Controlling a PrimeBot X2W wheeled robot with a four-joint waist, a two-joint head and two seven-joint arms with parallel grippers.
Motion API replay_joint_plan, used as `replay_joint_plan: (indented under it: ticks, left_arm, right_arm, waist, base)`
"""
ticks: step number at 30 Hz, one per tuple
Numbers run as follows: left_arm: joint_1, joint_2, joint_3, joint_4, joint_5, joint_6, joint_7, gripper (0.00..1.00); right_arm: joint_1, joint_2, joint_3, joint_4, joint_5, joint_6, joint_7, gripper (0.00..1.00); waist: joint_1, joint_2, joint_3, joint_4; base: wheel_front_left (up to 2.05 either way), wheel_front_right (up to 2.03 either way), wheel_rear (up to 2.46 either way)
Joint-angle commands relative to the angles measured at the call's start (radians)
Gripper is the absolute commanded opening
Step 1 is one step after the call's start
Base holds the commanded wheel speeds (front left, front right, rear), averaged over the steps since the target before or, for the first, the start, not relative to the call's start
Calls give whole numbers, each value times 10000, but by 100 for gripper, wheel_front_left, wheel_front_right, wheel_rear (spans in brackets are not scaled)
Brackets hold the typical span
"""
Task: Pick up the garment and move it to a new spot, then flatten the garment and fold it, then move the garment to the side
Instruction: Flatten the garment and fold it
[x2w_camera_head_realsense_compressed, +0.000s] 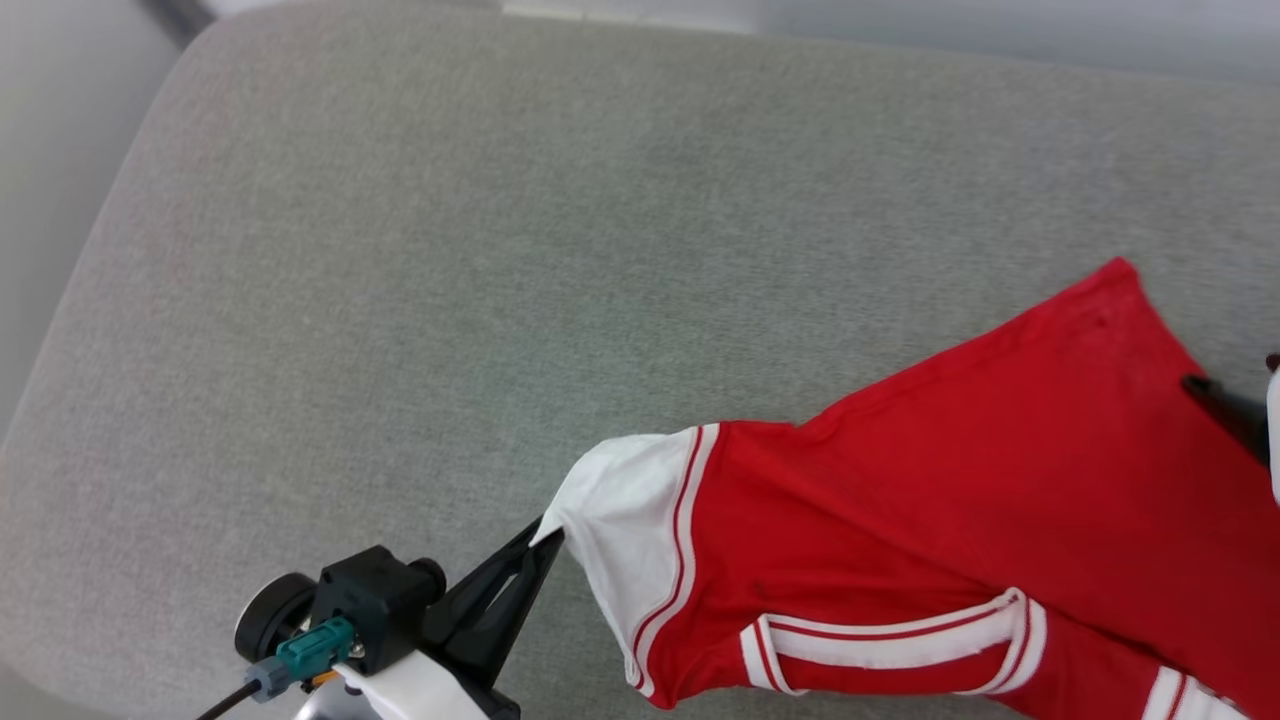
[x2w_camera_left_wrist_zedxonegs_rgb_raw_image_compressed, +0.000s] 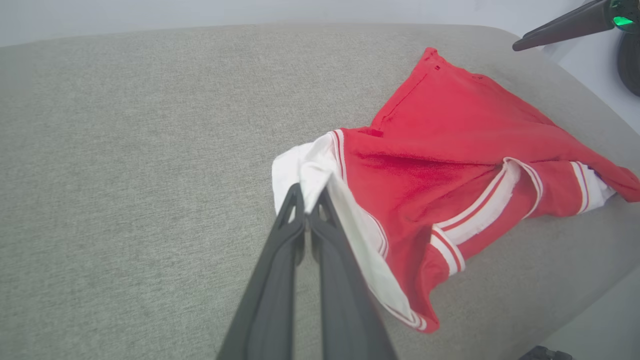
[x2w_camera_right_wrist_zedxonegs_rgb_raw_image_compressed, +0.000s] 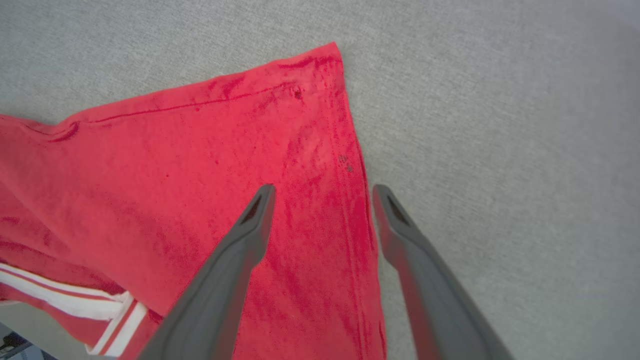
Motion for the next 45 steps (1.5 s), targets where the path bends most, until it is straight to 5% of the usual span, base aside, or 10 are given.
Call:
replay_joint_plan:
  ticks: [1,10,22,23,24,25,33,45]
  left_arm:
    - [-197,-107,-24,-68,74,-24,14,0]
    - [-816,-576,-341,59,311,-304,-51,0]
    - [-1130,-1043,-523,599,240,-561,-352,0]
    - [-1146,-1049,-528,628,226,-584,-359,0]
    - [-1162,-1053,-528,656,208,-596,-364,0]
    - [-1173,-1061,-519,690,194,-607,-383,0]
    - [-1116,-907,-395,822,107,-561,-447,0]
    - [-1124,-53,422,171,-1,-26,-197,0]
  right_arm:
    - [-486,155,37,325,-83,-3,114,100]
    - [-2373,69,517,2547,-895,-3,365,100]
    - [-1893,-321,1269,4333,-941,-10,184,99]
    - [-1761,-349,1364,4432,-871,-10,290,48]
    - [-1646,-413,1429,4503,-809,-10,319,18]
    - [-1571,-499,1488,4543,-754,-10,262,0]
    - [-2050,-648,1606,4582,-388,-7,-1182,0]
    - [-2808,-347,1692,4177,733,-3,-3201,0]
  waist:
    - [0,0,520,494]
    - [0,0,1438,1289]
    - [0,0,1810,1733]
    - [0,0,1810,1754]
    - [0,0,1805,1772]
    - [0,0,1796,1787]
    - [0,0,1214,1519]
    - [0,0,-927,-37]
  base:
    - [0,0,0]
    - [0,0,0]
    - [0,0,0]
    - [0,0,0]
    - [0,0,0]
    - [0,0,0]
    - [0,0,0]
    - [0,0,0]
